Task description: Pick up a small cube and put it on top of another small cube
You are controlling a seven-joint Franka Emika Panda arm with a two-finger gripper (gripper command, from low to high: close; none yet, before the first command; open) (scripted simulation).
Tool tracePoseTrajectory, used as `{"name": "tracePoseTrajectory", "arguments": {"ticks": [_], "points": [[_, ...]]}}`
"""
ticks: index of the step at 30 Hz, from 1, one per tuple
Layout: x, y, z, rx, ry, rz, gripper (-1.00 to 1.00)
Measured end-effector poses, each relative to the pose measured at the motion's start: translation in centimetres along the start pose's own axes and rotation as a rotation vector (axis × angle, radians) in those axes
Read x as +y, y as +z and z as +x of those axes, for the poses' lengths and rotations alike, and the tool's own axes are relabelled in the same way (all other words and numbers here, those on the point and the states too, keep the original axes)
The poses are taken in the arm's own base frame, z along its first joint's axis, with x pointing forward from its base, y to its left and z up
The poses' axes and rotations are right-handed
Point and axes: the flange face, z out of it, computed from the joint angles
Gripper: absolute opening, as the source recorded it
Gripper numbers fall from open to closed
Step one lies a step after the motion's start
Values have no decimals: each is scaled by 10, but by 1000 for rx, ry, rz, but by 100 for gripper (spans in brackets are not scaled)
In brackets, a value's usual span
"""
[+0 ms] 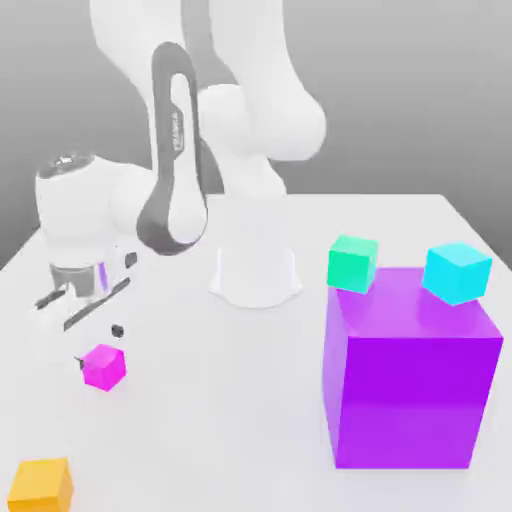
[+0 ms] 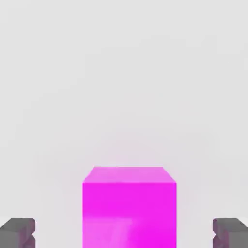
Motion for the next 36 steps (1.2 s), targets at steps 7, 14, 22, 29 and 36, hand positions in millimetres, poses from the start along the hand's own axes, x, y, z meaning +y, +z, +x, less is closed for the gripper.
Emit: {"name": "tracePoseTrajectory", "arguments": {"ticks": [7,14,22,29,36], "points": [[1,10,0,-1,0,2,-100],[0,-39,0,-1,0,1,-100],[54,-127,-131,-24,-469,3,-100],[194,-218,-233,-37,-1012,0,-100],[378,-296,-243,-18,-1551,-3,-100]]}}
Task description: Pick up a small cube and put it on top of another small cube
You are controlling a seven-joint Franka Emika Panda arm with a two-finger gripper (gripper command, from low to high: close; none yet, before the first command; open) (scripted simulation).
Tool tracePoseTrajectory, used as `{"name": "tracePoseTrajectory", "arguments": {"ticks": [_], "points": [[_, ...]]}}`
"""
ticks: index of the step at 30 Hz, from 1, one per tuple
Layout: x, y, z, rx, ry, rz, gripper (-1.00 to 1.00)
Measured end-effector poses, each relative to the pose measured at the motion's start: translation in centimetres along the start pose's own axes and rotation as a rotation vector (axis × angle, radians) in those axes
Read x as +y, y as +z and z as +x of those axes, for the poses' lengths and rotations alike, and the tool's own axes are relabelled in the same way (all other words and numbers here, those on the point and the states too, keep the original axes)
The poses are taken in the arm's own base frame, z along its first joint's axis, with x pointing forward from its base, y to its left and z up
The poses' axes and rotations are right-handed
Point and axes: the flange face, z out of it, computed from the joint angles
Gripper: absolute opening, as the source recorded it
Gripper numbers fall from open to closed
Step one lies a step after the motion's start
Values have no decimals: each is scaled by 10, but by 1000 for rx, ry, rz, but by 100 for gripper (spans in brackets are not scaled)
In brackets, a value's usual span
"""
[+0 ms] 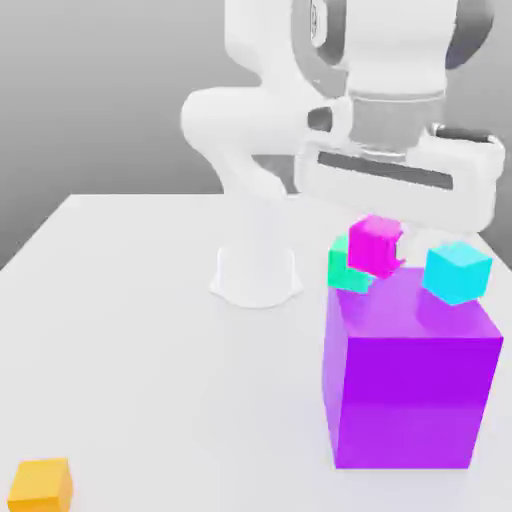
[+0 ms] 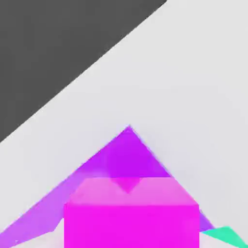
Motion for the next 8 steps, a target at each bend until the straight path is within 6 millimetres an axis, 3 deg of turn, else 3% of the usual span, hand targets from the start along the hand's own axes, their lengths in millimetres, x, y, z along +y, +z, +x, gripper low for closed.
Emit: {"name": "tracePoseTrajectory", "arguments": {"ticks": [2,4,5,8], "points": [[6,9,-34,6,-99,-6,-100],[9,33,-43,8,-123,-8,-100],[10,42,-44,8,-128,-8,100],[10,42,-44,8,-128,-8,100]]}}
